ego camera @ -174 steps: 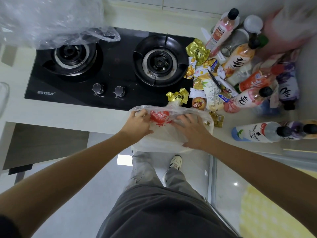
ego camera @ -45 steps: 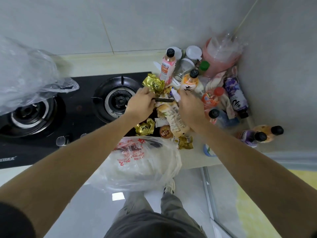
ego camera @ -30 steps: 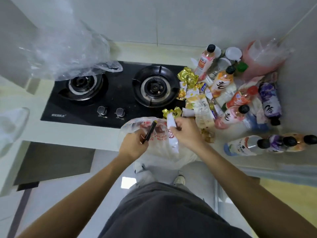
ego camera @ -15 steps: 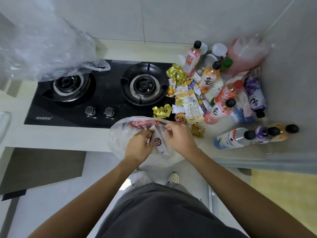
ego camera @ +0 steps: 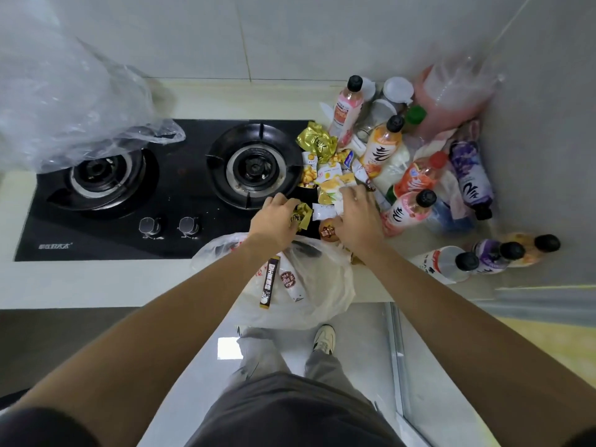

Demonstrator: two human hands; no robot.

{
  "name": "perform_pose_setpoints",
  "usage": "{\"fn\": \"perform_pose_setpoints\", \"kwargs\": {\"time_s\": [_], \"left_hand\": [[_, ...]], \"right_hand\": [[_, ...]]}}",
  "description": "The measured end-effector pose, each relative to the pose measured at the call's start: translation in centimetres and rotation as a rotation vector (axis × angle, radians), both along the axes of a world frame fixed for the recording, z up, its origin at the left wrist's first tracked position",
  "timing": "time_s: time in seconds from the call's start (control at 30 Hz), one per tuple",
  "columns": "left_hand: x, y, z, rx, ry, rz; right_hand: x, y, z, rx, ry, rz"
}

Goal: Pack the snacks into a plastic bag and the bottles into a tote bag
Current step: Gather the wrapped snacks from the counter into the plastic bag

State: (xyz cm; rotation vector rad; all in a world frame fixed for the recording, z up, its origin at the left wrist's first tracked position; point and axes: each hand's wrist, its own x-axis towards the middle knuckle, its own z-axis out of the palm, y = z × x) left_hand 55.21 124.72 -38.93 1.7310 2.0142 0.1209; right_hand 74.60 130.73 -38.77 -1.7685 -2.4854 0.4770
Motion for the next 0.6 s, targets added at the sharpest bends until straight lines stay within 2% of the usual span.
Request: {"fn": "perform_pose_setpoints", "kwargs": {"time_s": [0.07,0.2,0.27,0.4,0.5,0.6], "left_hand": [[0.0,1.3,-0.5,-0.060,0.063,-0.059],[0.4,2.7,-1.1,-0.057,0.265,-0.280],[0.7,2.8,-1.6,-0.080,0.287,-0.346],[0.8,2.5,-2.4,-0.111,0.275,-0.339],[0.6,2.5,-2.4,-0.061,0.272,-0.310],[0.4,2.0,-2.1,0.013,0.189,-0.242]], "right_hand": [[0.0,0.7,-0.6,-0.038,0.010,-0.042],[-0.3,1.4,-1.4,-0.046,-0.003,-0.065],[-0.5,1.7,-1.5,-0.034,0.007,-0.078],[-0.1,2.1,-1.5,-0.043,0.068,-0.092],[0.4,2.2,-1.2,-0.022,0.136,-0.092],[0.2,2.4,0.0,0.019,0.227,-0.103]]}}
